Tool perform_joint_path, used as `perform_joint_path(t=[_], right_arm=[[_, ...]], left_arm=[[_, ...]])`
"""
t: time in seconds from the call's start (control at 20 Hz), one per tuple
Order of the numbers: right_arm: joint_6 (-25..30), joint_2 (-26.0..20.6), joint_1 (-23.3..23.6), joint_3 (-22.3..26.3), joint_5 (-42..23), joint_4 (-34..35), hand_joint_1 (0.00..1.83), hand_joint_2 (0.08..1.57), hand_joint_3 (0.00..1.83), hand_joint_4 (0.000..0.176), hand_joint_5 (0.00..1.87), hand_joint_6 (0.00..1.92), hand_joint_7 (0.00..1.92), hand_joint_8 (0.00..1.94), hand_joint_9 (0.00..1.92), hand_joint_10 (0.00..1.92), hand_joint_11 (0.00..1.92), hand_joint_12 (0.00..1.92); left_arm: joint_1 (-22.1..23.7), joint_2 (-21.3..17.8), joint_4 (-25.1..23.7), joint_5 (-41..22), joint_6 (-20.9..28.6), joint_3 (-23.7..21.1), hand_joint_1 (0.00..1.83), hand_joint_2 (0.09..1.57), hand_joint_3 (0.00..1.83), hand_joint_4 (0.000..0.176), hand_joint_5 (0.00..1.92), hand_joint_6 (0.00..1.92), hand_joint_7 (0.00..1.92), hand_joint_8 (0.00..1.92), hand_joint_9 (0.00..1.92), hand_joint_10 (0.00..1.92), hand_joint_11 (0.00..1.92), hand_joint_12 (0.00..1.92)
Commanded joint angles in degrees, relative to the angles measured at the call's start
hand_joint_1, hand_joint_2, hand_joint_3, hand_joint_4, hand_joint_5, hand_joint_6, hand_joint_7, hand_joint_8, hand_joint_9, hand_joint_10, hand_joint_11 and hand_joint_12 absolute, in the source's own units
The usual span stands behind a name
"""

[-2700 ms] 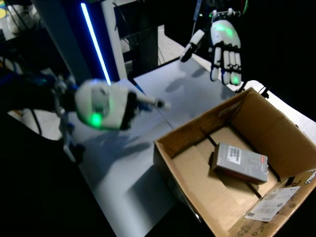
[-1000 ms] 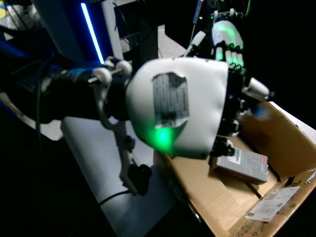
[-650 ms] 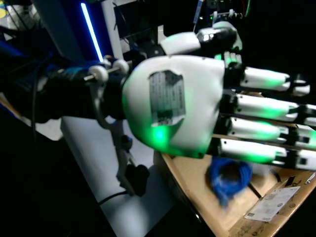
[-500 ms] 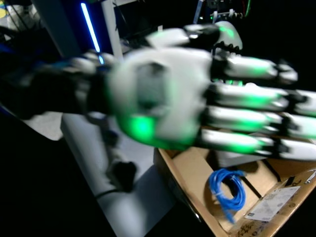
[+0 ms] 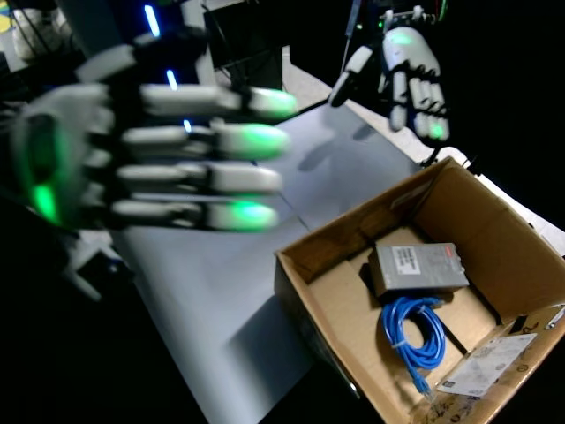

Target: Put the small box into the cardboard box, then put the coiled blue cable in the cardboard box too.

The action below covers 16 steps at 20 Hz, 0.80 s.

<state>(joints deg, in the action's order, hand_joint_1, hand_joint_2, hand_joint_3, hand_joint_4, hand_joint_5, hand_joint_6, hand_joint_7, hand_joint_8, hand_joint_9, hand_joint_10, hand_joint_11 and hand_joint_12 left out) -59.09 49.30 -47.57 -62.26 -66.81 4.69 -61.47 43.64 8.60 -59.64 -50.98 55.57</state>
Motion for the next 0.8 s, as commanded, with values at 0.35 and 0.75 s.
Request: perform_joint_path(t=[0.35, 0.75], right_arm=[[0.4, -3.31, -18.38, 8.01, -19.09, 9.78, 0.37, 0.85, 0.01, 0.176, 0.0, 0.0, 0.0, 0.0, 0.0, 0.0, 0.0, 0.0], [4.36, -3.32, -23.53, 8.9, -22.01, 13.05, 0.47, 0.82, 0.0, 0.176, 0.0, 0.0, 0.0, 0.0, 0.0, 0.0, 0.0, 0.0]], left_arm=[[-8.17, -2.0, 6.7, -18.75, -0.83, -3.44, 0.34, 0.82, 0.0, 0.176, 0.0, 0.0, 0.0, 0.0, 0.0, 0.0, 0.0, 0.0], [-13.04, -2.33, 10.6, -23.61, -0.81, -5.08, 0.35, 0.82, 0.0, 0.176, 0.0, 0.0, 0.0, 0.0, 0.0, 0.0, 0.0, 0.0]])
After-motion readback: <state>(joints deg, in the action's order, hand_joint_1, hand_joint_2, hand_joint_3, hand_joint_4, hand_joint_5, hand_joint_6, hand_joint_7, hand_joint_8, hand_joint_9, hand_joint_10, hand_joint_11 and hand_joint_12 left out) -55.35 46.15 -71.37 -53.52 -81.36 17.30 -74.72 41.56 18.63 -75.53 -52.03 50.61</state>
